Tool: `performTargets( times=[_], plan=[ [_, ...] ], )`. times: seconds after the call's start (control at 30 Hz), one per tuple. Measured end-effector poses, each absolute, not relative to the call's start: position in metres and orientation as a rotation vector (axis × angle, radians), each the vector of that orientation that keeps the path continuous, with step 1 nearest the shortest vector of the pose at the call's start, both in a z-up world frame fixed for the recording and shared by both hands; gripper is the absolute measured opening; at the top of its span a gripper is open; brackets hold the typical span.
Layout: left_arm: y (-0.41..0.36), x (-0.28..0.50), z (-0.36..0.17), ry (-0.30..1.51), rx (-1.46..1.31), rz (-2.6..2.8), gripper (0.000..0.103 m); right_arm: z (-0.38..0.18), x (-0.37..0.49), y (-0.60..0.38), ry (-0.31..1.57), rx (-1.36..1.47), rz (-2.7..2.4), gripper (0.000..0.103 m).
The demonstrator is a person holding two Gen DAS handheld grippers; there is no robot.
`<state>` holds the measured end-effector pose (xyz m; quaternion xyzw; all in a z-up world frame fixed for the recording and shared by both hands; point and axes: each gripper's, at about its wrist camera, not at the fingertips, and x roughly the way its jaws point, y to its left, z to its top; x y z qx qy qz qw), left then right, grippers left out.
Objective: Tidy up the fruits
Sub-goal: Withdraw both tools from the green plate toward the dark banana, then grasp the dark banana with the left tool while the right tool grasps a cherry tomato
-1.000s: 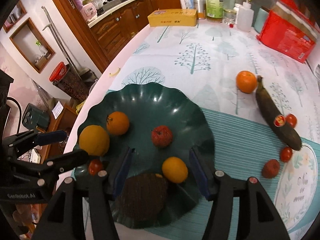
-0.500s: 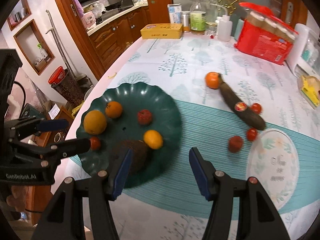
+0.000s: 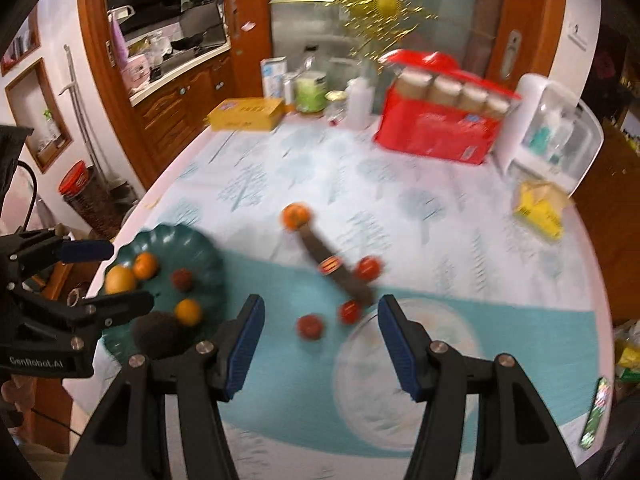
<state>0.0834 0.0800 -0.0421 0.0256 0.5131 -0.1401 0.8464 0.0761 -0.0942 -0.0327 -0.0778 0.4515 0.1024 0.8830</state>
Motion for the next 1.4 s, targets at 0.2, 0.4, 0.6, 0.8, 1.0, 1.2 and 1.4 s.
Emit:
performTargets(
  times=[0.2, 0.4, 0.6, 0.8, 1.0, 1.2, 1.4],
  plan=[
    [0.031, 0.126, -0.025, 1.038, 0.11, -0.27, 0.083, -0.008, 0.128, -0.133, 0.918, -0.222, 0.219, 0.059],
    [0.0, 0.173, -0.054, 1.078, 0.091, -0.173, 0.083, -0.034, 0.186, -0.154, 0.992, -0.201, 0.3, 0.059],
    [-0.003, 0.211, -0.125, 1.208, -0.083, -0.04, 0.082, -0.107, 0.225, -0.162, 1.149, -0.122, 0.379, 0.044],
    [-0.004, 0.224, -0.18, 1.309, -0.205, 0.059, 0.08, -0.157, 0.234, -0.17, 1.247, -0.029, 0.434, 0.042],
    [-0.006, 0.234, -0.212, 1.376, -0.339, 0.126, 0.075, -0.173, 0.239, -0.177, 1.27, -0.021, 0.468, 0.042],
    [-0.019, 0.238, -0.229, 1.41, -0.404, 0.146, 0.059, -0.186, 0.244, -0.186, 1.292, 0.008, 0.504, 0.042],
    [-0.027, 0.24, -0.227, 1.388, -0.385, 0.181, 0.045, -0.195, 0.241, -0.178, 1.301, 0.003, 0.553, 0.042]
  ],
)
